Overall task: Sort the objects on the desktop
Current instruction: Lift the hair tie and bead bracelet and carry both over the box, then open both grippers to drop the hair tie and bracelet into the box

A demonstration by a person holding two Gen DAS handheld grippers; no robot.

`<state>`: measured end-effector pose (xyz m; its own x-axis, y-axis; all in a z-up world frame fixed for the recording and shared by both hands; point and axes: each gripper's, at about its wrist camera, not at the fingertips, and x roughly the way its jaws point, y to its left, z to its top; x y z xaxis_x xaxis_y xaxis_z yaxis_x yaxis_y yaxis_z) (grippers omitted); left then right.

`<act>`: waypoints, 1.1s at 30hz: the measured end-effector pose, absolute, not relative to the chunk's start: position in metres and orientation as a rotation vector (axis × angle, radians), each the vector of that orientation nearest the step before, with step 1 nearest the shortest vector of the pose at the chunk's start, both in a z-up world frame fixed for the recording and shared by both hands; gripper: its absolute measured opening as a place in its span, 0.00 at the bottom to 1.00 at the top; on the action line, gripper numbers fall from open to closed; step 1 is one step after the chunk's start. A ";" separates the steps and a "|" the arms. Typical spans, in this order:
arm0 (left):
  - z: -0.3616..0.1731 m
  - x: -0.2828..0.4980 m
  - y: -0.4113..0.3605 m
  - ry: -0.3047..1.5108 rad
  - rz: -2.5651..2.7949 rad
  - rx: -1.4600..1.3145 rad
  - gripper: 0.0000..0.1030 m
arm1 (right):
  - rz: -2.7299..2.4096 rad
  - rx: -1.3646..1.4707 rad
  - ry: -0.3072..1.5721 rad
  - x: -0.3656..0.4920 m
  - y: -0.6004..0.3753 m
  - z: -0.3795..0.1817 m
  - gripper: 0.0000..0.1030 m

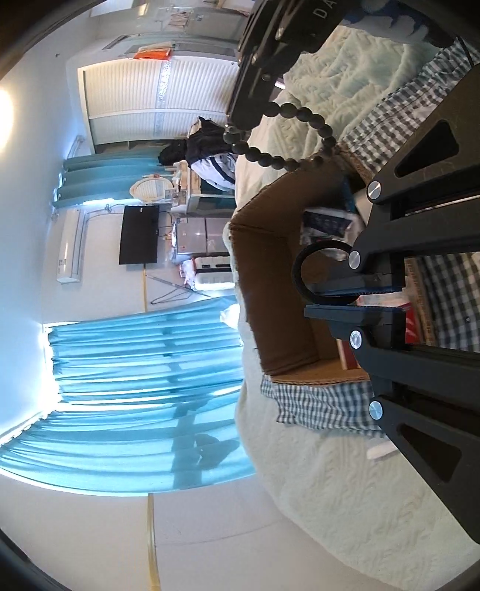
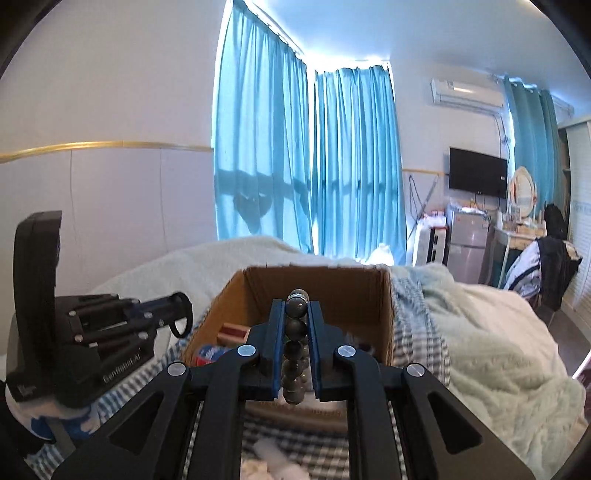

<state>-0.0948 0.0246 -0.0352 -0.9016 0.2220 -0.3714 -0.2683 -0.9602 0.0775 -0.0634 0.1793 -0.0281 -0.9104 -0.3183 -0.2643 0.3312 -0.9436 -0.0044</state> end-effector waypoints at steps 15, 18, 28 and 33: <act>-0.060 -0.172 0.032 0.196 2.847 -0.599 0.05 | -2.805 0.363 0.099 -0.124 0.180 -0.020 0.10; -0.066 -0.188 0.034 0.188 2.839 -0.635 0.05 | -2.814 0.392 0.104 -0.146 0.172 -0.025 0.10; -0.101 -0.233 0.044 0.172 2.792 -0.800 0.05 | -2.823 0.574 0.067 -0.200 0.170 -0.064 0.11; -0.110 -0.237 0.047 0.179 2.767 -0.855 0.07 | -2.821 0.705 0.062 -0.225 0.168 -0.084 0.11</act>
